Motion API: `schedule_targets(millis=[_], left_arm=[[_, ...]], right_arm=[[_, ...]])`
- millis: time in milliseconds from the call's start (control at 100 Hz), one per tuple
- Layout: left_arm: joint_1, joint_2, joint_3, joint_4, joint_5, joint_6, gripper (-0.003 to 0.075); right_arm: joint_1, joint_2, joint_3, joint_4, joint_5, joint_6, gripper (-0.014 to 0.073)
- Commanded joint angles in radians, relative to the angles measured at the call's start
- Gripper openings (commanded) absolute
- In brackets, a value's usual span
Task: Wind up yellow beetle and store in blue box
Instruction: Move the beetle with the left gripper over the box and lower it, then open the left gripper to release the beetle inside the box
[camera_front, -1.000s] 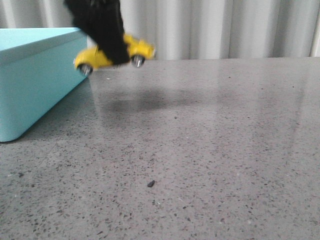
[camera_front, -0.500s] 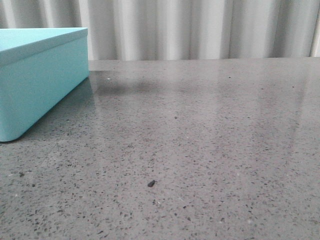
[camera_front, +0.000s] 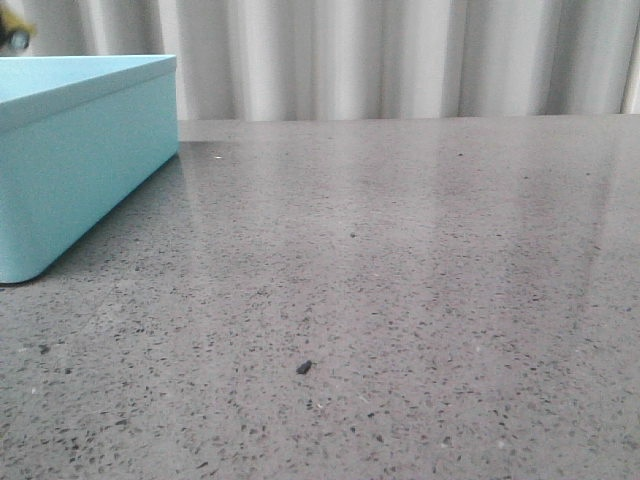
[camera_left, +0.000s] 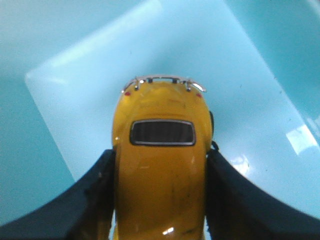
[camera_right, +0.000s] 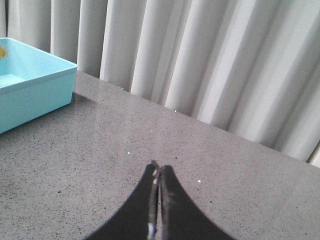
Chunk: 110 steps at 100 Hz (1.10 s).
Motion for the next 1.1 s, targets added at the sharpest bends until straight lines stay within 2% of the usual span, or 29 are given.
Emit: schedule_targets(millis=[0,240,490,570,690,760,850,1090], left_arm=[[0.01,-0.04,0.043,-0.014,-0.02,-0.024,-0.0021],[0.01,-0.04,0.22,-0.011,-0.137,-0.024,-0.0021],[0.01,-0.04,0.286,-0.011,-0.197,-0.024,-0.0011],[0.01,-0.039,0.291,-0.011,-0.197,-0.024,0.006],[0.01,-0.039,0.291,-0.009,-0.197,-0.024,0.0265],[0.01,-0.039,0.291,-0.007,-0.197,-0.041,0.0343],[0.013,-0.039,0.291,-0.007,-0.2,-0.089,0.0379],[0.014,-0.071,0.291,-0.01,-0.204,-0.122,0.038]], right_arm=[[0.003,0.005,-0.024,-0.014,-0.094,-0.009,-0.0041],[0.003,0.005,-0.024,-0.014,-0.097,-0.009,-0.0041],[0.003,0.005,-0.024,-0.014,-0.099,-0.009,-0.0041],[0.003,0.005,-0.024,-0.014,-0.103,-0.007,-0.0041],[0.003,0.005,-0.024,-0.014,-0.105,-0.007,-0.0041],[0.003,0.005,-0.024,-0.014,-0.105,-0.007,-0.0041],[0.003,0.005,-0.024,-0.014,-0.103,-0.007,-0.0041],[0.003,0.005,-0.024,-0.012,-0.097,-0.005,-0.0041]])
